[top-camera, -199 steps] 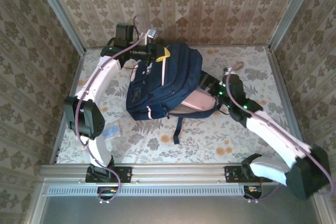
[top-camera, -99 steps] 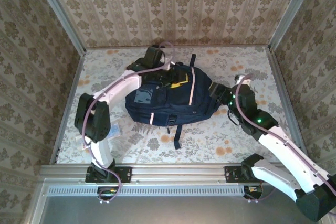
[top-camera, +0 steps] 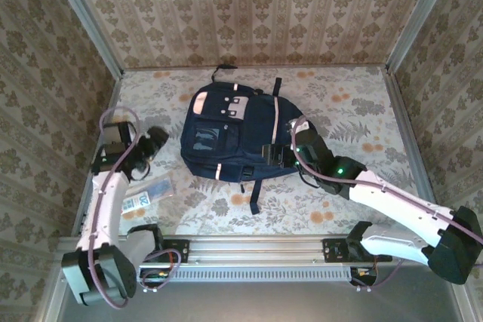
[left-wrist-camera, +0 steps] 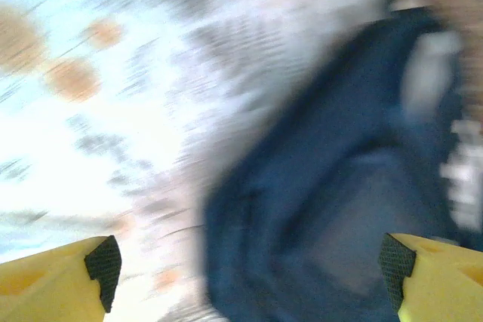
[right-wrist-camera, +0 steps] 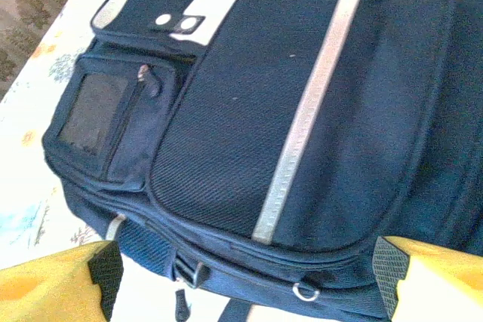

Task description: Pack books, pencil case, and school supplies into a backpack

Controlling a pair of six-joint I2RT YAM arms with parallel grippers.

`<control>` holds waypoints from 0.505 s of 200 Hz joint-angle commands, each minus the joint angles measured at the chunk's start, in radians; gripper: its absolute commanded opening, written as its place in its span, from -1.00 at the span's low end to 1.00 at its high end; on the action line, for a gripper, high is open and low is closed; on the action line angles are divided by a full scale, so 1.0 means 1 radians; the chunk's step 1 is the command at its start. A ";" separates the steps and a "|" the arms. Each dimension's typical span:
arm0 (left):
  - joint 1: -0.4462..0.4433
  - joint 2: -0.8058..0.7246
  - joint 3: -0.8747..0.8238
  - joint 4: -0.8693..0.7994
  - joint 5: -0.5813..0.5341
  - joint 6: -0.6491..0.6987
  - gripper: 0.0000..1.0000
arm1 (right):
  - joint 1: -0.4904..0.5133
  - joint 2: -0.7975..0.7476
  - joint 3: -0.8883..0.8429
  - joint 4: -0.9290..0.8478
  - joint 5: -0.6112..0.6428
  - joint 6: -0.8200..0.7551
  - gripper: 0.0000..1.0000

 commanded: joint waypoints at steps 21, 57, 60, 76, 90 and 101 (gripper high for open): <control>0.129 0.075 -0.173 0.011 -0.026 -0.023 0.86 | 0.027 0.008 0.019 0.047 -0.060 -0.020 0.77; 0.136 0.157 -0.213 0.117 -0.015 -0.003 0.87 | 0.045 0.007 -0.013 0.056 -0.088 -0.015 0.77; 0.134 0.159 -0.216 0.121 -0.013 -0.003 0.87 | 0.045 0.007 -0.017 0.056 -0.088 -0.014 0.77; 0.114 0.171 -0.239 0.144 -0.007 -0.012 0.87 | 0.051 0.014 -0.025 0.061 -0.092 -0.007 0.77; 0.079 0.176 -0.263 0.163 -0.003 -0.027 0.87 | 0.052 0.031 -0.018 0.061 -0.102 -0.006 0.77; 0.039 0.176 -0.282 0.172 0.004 -0.046 0.87 | 0.053 0.050 -0.009 0.059 -0.115 -0.004 0.77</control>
